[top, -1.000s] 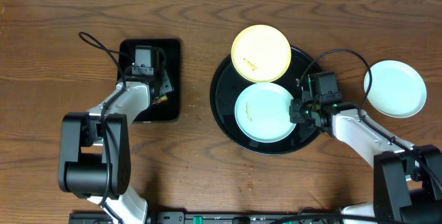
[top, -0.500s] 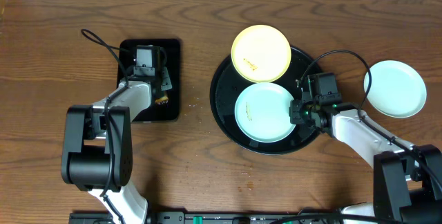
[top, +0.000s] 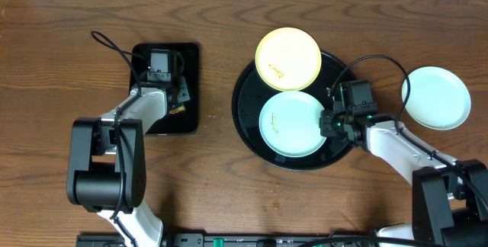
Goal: Clean dirty plates on tray and stack at the side
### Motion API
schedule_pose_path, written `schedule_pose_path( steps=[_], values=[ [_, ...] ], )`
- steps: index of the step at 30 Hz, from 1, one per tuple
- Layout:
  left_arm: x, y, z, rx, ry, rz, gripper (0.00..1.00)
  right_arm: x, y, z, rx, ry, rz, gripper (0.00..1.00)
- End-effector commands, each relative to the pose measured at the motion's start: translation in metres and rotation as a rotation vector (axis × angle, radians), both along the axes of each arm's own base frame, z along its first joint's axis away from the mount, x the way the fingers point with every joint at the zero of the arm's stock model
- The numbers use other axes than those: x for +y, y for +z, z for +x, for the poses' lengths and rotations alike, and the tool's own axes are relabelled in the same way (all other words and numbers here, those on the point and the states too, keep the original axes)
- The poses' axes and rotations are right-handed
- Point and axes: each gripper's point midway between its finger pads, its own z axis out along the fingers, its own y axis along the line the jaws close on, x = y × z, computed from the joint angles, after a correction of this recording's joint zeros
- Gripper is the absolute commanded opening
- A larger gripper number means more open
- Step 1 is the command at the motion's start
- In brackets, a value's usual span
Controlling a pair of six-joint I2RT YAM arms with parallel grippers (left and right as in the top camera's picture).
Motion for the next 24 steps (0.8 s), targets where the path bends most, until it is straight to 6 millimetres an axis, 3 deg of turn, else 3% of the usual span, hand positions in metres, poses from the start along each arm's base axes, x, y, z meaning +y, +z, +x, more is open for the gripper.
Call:
schedule_pose_path(
  steps=[1, 5, 9, 13, 19, 22, 24],
  values=[
    [0.004, -0.025, -0.024, 0.106, -0.014, 0.023, 0.47, 0.001, -0.005, -0.004, 0.011, 0.010, -0.006, 0.09],
    [0.003, -0.022, -0.019, 0.084, -0.014, 0.022, 0.08, 0.001, -0.005, -0.005, 0.011, 0.010, -0.006, 0.10],
    [0.003, 0.004, -0.006, 0.018, -0.013, 0.019, 0.08, 0.001, -0.005, -0.005, 0.011, 0.010, -0.006, 0.11],
    [0.002, 0.057, 0.006, -0.116, -0.011, 0.013, 0.07, 0.001, -0.005, -0.005, 0.012, 0.010, -0.007, 0.12],
    [0.002, 0.140, 0.009, -0.322, -0.010, 0.002, 0.08, 0.001, -0.005, -0.006, 0.019, 0.010, -0.008, 0.39],
    [0.001, 0.163, 0.007, -0.380, -0.010, -0.001, 0.07, 0.001, -0.006, -0.007, 0.022, 0.010, -0.009, 0.47],
    [0.001, 0.167, 0.006, -0.389, -0.011, -0.002, 0.07, 0.001, -0.006, -0.007, 0.022, 0.010, -0.009, 0.48]
  ],
)
